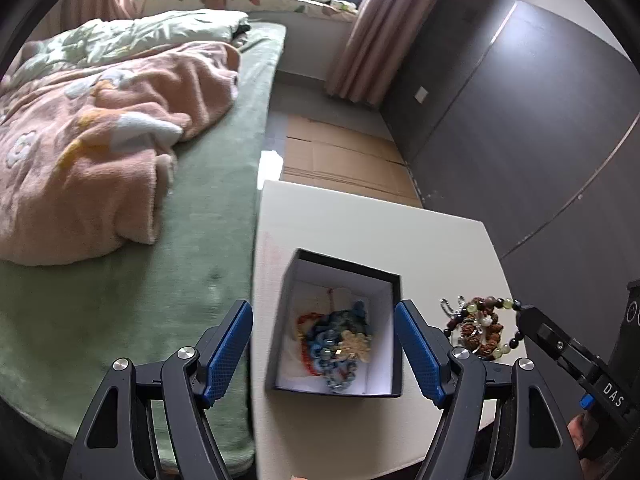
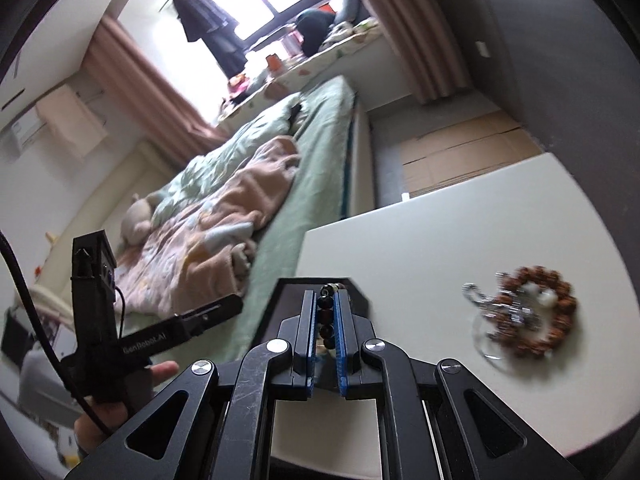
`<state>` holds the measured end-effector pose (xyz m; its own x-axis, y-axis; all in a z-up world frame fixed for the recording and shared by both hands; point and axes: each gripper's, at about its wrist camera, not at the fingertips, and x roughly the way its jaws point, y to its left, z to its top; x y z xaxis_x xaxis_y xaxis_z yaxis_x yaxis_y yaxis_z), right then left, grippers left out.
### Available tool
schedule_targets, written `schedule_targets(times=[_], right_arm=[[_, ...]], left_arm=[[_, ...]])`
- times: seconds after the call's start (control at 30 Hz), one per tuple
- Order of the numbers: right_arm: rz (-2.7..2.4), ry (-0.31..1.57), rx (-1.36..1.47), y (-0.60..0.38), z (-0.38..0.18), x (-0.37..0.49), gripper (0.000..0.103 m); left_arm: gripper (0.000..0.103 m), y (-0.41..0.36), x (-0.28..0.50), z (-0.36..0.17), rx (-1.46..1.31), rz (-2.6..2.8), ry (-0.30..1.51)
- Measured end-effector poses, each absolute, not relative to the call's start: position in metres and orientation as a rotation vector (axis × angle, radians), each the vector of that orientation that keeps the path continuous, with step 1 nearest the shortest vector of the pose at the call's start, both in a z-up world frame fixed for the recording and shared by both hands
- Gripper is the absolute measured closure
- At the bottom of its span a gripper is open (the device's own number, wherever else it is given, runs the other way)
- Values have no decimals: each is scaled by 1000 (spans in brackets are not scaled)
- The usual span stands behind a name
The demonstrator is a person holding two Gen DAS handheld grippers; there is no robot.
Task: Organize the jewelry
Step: 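Carry the butterfly into the black box with the left gripper while the right carries the beaded bracelet in, then move both open grippers back to the brown bead bracelet and silver hoop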
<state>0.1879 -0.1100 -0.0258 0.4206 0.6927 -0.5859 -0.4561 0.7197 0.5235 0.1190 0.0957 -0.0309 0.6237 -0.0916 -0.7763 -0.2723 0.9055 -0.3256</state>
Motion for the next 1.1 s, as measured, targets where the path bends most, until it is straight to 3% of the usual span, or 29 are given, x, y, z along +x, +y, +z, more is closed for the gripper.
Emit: schedule_targets(times=[0.17, 0.3, 0.53, 0.57, 0.63, 0.67, 0.87, 0.93, 1.1], right_arm=[[771, 905, 287, -83, -32, 193, 94], [791, 927, 295, -63, -35, 200, 94], [870, 951, 320, -34, -41, 210, 93], [886, 971, 310, -30, -43, 212, 91], [871, 1012, 296, -28, -47, 215, 53], [853, 1012, 301, -32, -47, 217, 48], [767, 999, 297, -71, -24, 220, 46], [751, 982, 287, -89, -11, 218, 37], [678, 958, 268, -135, 4, 216, 33]], left_arm=[[28, 112, 114, -34, -441, 142, 896], [13, 125, 110, -36, -462, 166, 895], [12, 141, 105, -38, -516, 198, 885], [12, 140, 106, -38, -516, 197, 884], [12, 138, 107, -37, -511, 189, 885], [12, 135, 107, -36, -506, 183, 884], [12, 120, 112, -29, -494, 161, 867], [12, 113, 114, -26, -493, 151, 861], [12, 90, 119, -18, -465, 118, 843]])
